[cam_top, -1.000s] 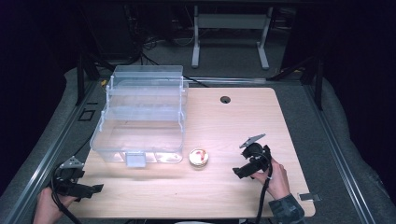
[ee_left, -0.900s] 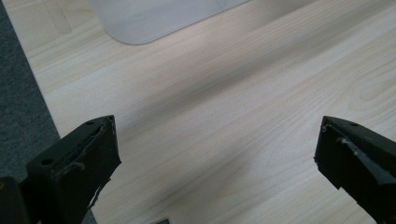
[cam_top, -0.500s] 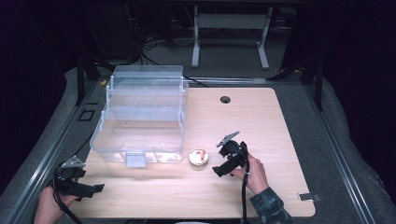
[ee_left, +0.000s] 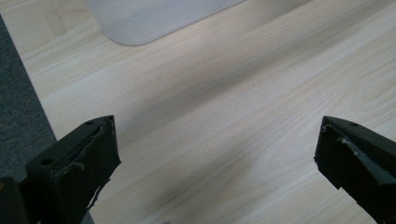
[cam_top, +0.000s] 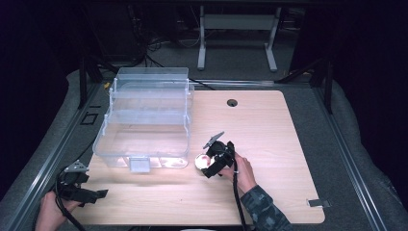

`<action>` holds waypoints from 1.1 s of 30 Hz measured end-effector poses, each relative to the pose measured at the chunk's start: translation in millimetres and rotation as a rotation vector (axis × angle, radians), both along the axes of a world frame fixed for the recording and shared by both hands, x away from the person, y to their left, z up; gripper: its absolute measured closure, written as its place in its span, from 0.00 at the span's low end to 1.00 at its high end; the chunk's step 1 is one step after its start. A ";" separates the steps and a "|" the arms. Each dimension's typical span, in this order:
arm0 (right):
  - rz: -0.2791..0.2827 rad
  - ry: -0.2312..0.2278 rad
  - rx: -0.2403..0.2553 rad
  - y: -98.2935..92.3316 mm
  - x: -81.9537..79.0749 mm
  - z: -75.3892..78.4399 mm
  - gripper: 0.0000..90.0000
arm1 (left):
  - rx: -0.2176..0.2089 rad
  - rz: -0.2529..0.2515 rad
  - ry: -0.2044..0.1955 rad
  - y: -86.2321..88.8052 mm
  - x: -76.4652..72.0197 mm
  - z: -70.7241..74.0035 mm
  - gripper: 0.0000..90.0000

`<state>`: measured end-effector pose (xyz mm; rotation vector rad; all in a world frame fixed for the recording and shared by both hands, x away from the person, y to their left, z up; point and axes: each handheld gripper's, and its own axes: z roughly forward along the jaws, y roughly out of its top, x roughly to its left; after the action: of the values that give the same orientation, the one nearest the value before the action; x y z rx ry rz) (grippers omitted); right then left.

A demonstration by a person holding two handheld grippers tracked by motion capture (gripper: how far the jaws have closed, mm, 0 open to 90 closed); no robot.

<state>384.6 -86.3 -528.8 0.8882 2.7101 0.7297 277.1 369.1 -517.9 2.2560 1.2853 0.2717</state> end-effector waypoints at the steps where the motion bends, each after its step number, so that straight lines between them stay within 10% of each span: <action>1: 0.000 0.000 0.000 0.0 0.0 0.0 0.00 | 0.000 0.000 0.000 0.0 0.0 0.0 0.00; 17: 0.014 0.009 -0.004 22.1 6.9 -16.1 0.21 | 0.009 0.006 0.004 4.6 -3.8 0.6 0.00; 33: 0.025 -0.010 0.009 18.2 1.7 -4.2 0.22 | 0.010 0.000 0.000 2.3 -1.0 1.6 0.00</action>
<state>386.2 -68.2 -533.0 0.8514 2.7161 0.7503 276.1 371.4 -516.3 2.2645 1.2870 0.2782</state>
